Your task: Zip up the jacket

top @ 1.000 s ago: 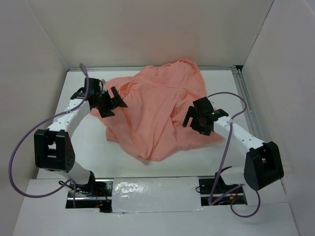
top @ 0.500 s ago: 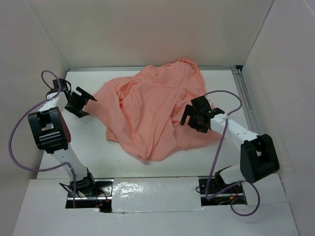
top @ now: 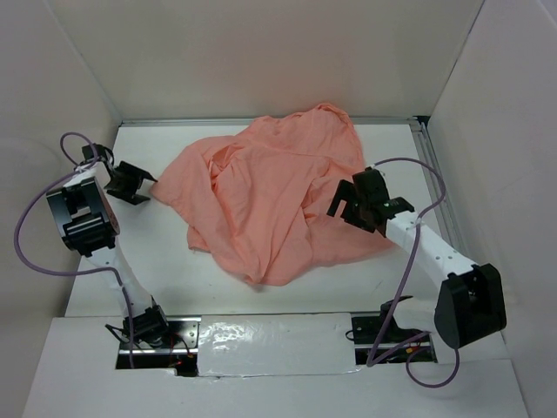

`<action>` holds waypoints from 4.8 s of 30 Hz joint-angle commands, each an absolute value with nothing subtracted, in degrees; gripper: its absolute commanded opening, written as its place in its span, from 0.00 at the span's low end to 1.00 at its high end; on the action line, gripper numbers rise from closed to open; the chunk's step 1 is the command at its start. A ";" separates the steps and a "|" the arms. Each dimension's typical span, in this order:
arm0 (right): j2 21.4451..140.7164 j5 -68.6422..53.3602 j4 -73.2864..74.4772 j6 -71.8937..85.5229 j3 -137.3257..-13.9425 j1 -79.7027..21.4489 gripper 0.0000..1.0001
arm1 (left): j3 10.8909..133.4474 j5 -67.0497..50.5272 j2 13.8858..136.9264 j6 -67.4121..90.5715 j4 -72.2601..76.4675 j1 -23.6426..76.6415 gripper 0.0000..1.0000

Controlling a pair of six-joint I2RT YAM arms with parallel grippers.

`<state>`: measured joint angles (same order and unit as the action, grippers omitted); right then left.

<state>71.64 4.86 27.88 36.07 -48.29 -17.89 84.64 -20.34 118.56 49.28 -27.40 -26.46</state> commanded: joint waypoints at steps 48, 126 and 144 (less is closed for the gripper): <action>49.21 9.76 36.83 41.40 -37.79 5.27 1.00 | 60.92 -10.62 74.97 32.60 -26.37 42.29 0.99; 78.81 3.16 17.32 38.85 -50.62 -46.85 0.67 | 41.04 -33.67 72.49 43.77 -11.25 20.46 0.99; 100.72 -2.37 6.33 42.10 -60.29 -42.19 0.48 | 44.21 -30.50 92.10 44.83 -8.79 25.49 0.67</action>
